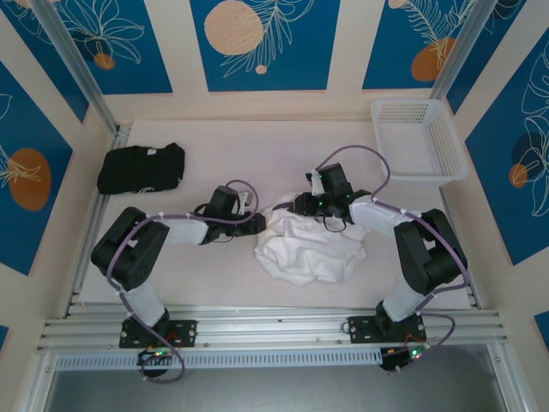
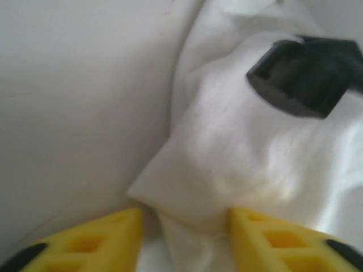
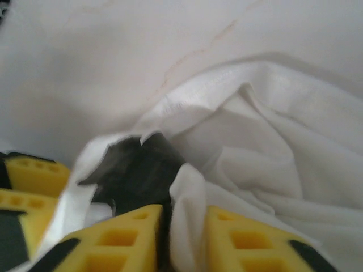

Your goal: Fold the inside-out t-shirt

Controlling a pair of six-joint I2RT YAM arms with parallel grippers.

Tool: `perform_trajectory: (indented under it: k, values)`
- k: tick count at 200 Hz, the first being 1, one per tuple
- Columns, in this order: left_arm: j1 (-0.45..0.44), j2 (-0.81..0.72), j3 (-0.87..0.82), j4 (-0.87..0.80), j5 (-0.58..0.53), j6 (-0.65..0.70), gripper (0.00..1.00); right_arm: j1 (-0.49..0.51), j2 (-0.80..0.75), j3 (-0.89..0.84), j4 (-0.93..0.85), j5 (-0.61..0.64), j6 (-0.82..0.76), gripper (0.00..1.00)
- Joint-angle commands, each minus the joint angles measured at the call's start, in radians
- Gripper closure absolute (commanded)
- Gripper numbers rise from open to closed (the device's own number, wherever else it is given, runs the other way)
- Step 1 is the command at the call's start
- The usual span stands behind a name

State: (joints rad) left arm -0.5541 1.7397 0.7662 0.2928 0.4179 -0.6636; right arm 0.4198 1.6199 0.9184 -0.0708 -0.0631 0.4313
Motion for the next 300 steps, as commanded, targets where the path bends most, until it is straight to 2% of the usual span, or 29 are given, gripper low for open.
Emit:
perform_trajectory:
  k: [1,9,23,42,55,77,94,111,129,152,181,209,223,242,262,272,285,300]
  values:
    - [-0.008,0.028,0.028,0.230,0.131,-0.094,0.87,-0.011,-0.024,0.070,0.083,-0.047,0.000,0.89]
    - [-0.005,0.037,0.037,0.277,0.146,-0.113,1.00,-0.012,-0.033,0.087,0.096,-0.058,-0.002,0.93]
    - [0.015,0.033,0.049,0.338,0.166,-0.149,1.00,-0.018,-0.066,0.112,0.116,-0.072,-0.006,1.00]
    - [0.062,-0.038,0.062,0.371,0.159,-0.166,1.00,-0.038,-0.139,0.165,0.113,-0.085,-0.035,1.00]
    - [0.082,-0.122,0.097,0.308,0.134,-0.120,1.00,-0.059,-0.197,0.208,0.110,-0.126,-0.047,1.00]
    - [0.085,-0.301,0.179,0.118,0.051,0.038,1.00,-0.083,-0.310,0.268,0.082,-0.189,-0.071,1.00]
    - [0.083,-0.449,0.191,0.053,-0.011,0.131,1.00,-0.083,-0.415,0.269,0.046,-0.189,-0.116,1.00]
    - [0.071,-0.580,0.172,0.001,-0.056,0.204,1.00,-0.087,-0.532,0.202,0.017,-0.136,-0.147,1.00]
    - [0.034,-0.644,0.122,-0.034,-0.073,0.245,1.00,-0.090,-0.642,0.076,0.009,-0.059,-0.145,0.99]
    - [-0.042,-0.620,0.053,-0.061,-0.042,0.277,1.00,-0.089,-0.716,-0.093,-0.028,0.003,-0.116,0.98]
    - [-0.129,-0.557,0.022,-0.115,-0.009,0.361,1.00,-0.084,-0.722,-0.260,-0.073,0.013,-0.045,0.97]
    - [-0.143,-0.572,-0.024,-0.228,-0.042,0.411,1.00,-0.027,-0.719,-0.393,-0.101,-0.014,0.038,0.94]
    - [-0.143,-0.602,-0.090,-0.257,-0.090,0.422,1.00,0.014,-0.739,-0.444,-0.105,-0.049,0.040,0.94]
    - [-0.142,-0.650,-0.145,-0.307,-0.136,0.412,1.00,0.070,-0.743,-0.489,-0.095,-0.158,0.049,0.94]
    - [-0.142,-0.693,-0.176,-0.382,-0.255,0.380,1.00,0.185,-0.710,-0.530,-0.025,-0.263,0.090,0.86]
    - [-0.142,-0.714,-0.190,-0.424,-0.361,0.357,0.94,0.244,-0.689,-0.523,-0.024,-0.286,0.069,0.81]
    - [-0.140,-0.738,-0.198,-0.483,-0.497,0.324,0.82,0.282,-0.680,-0.479,-0.074,-0.290,-0.006,0.73]
    - [-0.139,-0.763,-0.213,-0.498,-0.553,0.313,0.76,0.263,-0.692,-0.425,-0.106,-0.209,-0.055,0.62]
